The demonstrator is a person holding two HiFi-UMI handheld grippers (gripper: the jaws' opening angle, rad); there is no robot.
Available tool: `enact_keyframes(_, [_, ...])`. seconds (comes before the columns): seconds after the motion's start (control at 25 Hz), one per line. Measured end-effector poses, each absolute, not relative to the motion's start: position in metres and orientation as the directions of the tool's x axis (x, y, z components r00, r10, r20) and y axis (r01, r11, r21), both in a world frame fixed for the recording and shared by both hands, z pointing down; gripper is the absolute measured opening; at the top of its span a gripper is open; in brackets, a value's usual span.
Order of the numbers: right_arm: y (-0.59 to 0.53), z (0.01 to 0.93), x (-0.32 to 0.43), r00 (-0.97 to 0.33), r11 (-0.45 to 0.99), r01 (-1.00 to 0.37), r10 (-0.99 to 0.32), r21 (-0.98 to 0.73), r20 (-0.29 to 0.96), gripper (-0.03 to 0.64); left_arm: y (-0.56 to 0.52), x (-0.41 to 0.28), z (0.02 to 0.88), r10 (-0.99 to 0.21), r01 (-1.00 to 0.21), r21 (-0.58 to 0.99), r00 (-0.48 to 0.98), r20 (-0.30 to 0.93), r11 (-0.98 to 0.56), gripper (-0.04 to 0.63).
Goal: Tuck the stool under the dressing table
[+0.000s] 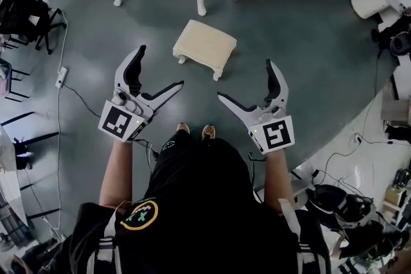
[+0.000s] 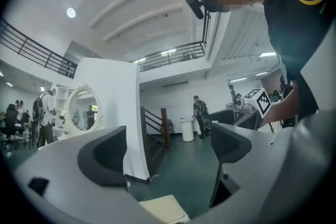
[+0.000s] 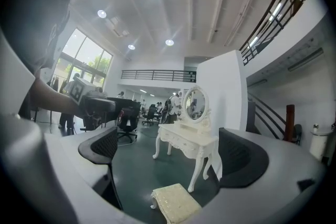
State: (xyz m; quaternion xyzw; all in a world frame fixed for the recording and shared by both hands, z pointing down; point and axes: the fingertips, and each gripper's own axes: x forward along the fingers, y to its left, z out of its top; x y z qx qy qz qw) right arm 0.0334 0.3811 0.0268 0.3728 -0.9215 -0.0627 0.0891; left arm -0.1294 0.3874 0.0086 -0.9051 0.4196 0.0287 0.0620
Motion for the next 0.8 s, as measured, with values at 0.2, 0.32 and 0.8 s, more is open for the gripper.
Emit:
enact_keyframes(0.2, [0.377, 0.031, 0.048, -0.708, 0.715, -0.68, -0.698, 0.162, 0.108, 0.599, 0.383, -0.122, 0.015, -0.765, -0.768, -0.104, 0.639, -0.078, -0.632, 0.482])
enact_keyframes(0.32, [0.369, 0.038, 0.056, -0.7, 0.71, -0.686, -0.704, 0.157, 0.12, 0.599, 0.373, -0.116, 0.019, -0.764, -0.766, -0.101, 0.642, -0.063, -0.635, 0.482])
enact_keyframes(0.8, [0.279, 0.078, 0.047, -0.658, 0.678, -0.719, -0.735, 0.154, 0.165, 0.599, 0.272, -0.118, 0.056, -0.736, -0.737, -0.05, 0.676, -0.032, -0.674, 0.482])
